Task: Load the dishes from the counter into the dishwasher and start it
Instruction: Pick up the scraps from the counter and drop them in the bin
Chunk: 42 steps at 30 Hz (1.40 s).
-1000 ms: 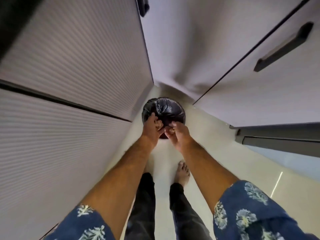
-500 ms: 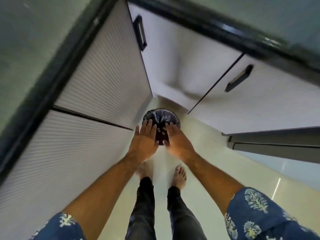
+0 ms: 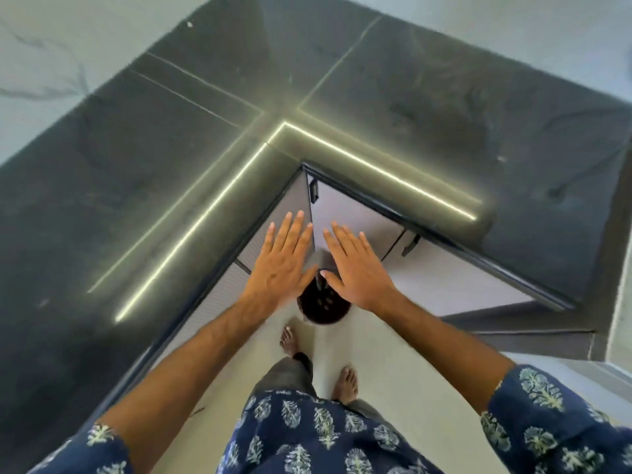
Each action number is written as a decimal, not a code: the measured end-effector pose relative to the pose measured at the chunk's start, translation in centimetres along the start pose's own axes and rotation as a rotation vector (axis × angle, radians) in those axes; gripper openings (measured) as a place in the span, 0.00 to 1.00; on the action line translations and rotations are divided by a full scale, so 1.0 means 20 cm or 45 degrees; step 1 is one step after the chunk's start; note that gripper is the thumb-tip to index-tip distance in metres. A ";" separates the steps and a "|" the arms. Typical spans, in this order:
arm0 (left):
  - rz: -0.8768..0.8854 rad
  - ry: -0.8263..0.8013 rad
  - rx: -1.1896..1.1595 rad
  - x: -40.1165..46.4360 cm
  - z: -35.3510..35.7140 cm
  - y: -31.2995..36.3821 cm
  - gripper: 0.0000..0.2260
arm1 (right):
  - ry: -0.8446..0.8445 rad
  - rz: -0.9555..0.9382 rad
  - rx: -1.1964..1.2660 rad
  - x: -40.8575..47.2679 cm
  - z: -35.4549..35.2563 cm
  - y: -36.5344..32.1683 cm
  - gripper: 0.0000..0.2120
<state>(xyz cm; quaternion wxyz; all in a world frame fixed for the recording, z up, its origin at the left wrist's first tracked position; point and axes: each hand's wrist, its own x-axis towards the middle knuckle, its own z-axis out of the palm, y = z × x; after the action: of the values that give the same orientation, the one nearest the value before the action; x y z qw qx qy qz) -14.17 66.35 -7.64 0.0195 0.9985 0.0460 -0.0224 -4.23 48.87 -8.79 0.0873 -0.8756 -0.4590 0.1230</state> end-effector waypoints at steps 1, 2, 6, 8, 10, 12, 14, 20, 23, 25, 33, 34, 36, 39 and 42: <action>-0.016 0.032 0.007 0.03 -0.04 -0.04 0.33 | 0.014 -0.005 -0.020 0.05 -0.06 0.00 0.37; -0.041 0.050 0.007 0.08 -0.09 -0.10 0.33 | 0.030 -0.016 -0.045 0.11 -0.12 0.00 0.37; -0.118 0.025 -0.014 0.30 -0.20 -0.33 0.34 | 0.054 -0.012 -0.085 0.39 -0.31 0.00 0.37; -0.121 0.036 -0.008 0.43 -0.22 -0.47 0.34 | 0.092 -0.001 -0.089 0.55 -0.37 0.01 0.36; -0.132 0.034 -0.007 0.56 -0.23 -0.61 0.34 | 0.095 -0.007 -0.086 0.73 -0.41 0.04 0.36; -0.156 0.018 -0.011 0.69 -0.20 -0.75 0.35 | 0.110 -0.007 -0.095 0.91 -0.43 0.08 0.35; -0.169 0.015 -0.007 0.81 -0.18 -0.88 0.36 | 0.131 0.018 -0.119 1.07 -0.45 0.12 0.35; -0.296 0.051 -0.005 1.24 -0.15 -1.31 0.31 | 0.170 0.010 -0.090 1.59 -0.46 0.24 0.33; -0.366 0.072 -0.001 1.45 -0.14 -1.50 0.30 | 0.196 -0.056 -0.089 1.87 -0.46 0.27 0.32; -0.424 0.092 -0.010 1.59 -0.13 -1.61 0.29 | 0.225 -0.103 -0.063 2.06 -0.49 0.28 0.32; -0.479 0.218 -0.035 2.14 -0.11 -1.97 0.29 | 0.307 -0.238 0.026 2.90 -0.66 0.47 0.29; -0.490 0.210 -0.079 2.19 -0.11 -2.01 0.30 | 0.316 -0.250 0.018 3.00 -0.70 0.51 0.29; -0.537 0.177 -0.154 2.24 -0.09 -2.06 0.31 | 0.309 -0.268 0.003 3.23 -0.75 0.58 0.28; -0.540 0.161 -0.148 2.26 -0.05 -2.07 0.33 | 0.308 -0.223 0.029 3.56 -0.84 0.70 0.26; -0.554 0.194 -0.177 2.26 -0.06 -2.09 0.34 | 0.285 -0.147 0.096 3.90 -0.92 0.75 0.26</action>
<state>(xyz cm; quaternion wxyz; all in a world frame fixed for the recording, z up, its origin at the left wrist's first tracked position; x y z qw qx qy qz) 26.98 112.02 -10.06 0.0794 0.9601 0.2629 0.0526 55.67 104.05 -5.81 0.1777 -0.8520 -0.4911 0.0363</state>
